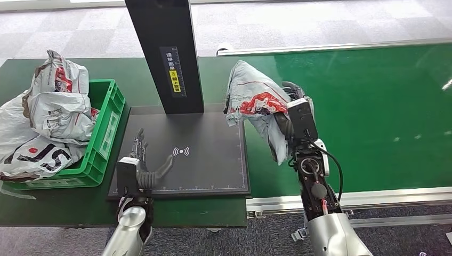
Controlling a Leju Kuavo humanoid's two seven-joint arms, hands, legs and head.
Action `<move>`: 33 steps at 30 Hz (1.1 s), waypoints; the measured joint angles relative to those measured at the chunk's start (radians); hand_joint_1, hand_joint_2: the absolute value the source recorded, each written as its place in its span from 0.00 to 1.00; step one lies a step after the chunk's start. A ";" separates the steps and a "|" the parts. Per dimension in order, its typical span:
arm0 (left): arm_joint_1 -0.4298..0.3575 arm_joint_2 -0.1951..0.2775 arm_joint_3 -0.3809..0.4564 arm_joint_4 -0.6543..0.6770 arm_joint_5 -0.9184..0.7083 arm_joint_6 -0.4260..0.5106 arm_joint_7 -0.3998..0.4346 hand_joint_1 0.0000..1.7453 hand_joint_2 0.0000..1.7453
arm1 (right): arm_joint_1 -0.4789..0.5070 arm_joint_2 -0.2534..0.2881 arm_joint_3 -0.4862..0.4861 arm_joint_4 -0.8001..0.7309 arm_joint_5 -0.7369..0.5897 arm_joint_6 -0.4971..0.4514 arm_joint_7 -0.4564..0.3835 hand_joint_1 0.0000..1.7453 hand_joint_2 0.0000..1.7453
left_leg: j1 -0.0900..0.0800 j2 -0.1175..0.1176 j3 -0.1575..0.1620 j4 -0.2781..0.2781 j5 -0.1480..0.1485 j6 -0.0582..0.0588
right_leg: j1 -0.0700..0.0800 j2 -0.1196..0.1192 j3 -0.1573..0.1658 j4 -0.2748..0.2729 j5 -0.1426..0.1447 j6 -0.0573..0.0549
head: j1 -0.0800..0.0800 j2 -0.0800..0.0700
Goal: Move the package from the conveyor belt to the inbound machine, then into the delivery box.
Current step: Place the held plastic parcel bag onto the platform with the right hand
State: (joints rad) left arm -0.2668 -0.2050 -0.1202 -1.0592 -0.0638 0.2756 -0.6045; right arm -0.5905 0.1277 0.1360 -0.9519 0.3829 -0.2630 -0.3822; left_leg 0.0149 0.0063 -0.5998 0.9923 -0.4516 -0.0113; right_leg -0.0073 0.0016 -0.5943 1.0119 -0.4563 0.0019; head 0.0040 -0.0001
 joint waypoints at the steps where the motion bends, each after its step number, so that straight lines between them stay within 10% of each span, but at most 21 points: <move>1: 0.000 -0.002 0.005 -0.005 0.016 0.044 -0.025 0.00 1.00 | 0.001 -0.001 0.004 -0.002 0.012 0.014 0.013 1.00 1.00 | 0.000 0.000 0.000 0.000 0.000 0.000 | 0.000 0.000 0.000 0.000 0.000 0.000 | 0.000 0.000; 6: 0.022 -0.021 0.050 -0.125 0.129 0.241 -0.092 0.00 1.00 | -0.032 -0.007 0.086 0.082 0.180 0.126 0.092 1.00 1.00 | 0.000 0.000 0.000 0.000 0.000 0.000 | 0.000 0.000 0.001 0.000 0.000 0.000 | 0.000 0.000; 24: 0.110 -0.125 0.180 -0.539 0.199 0.302 -0.095 0.00 1.00 | -0.223 0.082 0.347 0.420 0.365 0.269 0.019 1.00 1.00 | 0.000 -0.001 0.001 0.000 0.001 0.000 | 0.000 -0.002 0.001 0.000 0.000 0.000 | 0.000 0.000; 31: 0.131 -0.132 0.183 -0.566 0.222 0.280 -0.095 0.00 1.00 | -0.247 0.120 0.375 0.486 0.373 0.171 -0.032 1.00 1.00 | 0.000 -0.001 0.001 0.000 0.000 0.000 | 0.000 -0.002 0.001 0.000 0.000 0.000 | 0.000 0.000; 33: 0.132 -0.133 0.182 -0.566 0.233 0.272 -0.095 0.00 1.00 | -0.247 0.127 0.379 0.498 0.378 0.123 -0.047 0.81 1.00 | 0.000 -0.001 0.001 0.000 0.000 0.000 | 0.000 -0.002 0.001 0.000 0.000 0.000 | 0.000 0.000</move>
State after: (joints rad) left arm -0.1345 -0.3379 0.0615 -1.6251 0.1696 0.5475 -0.6996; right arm -0.8378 0.2550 0.5146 -0.4540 0.7612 -0.1398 -0.4295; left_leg 0.0151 0.0053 -0.5988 0.9920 -0.4511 -0.0113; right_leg -0.0071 0.0000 -0.5929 1.0119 -0.4565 0.0019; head 0.0040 -0.0001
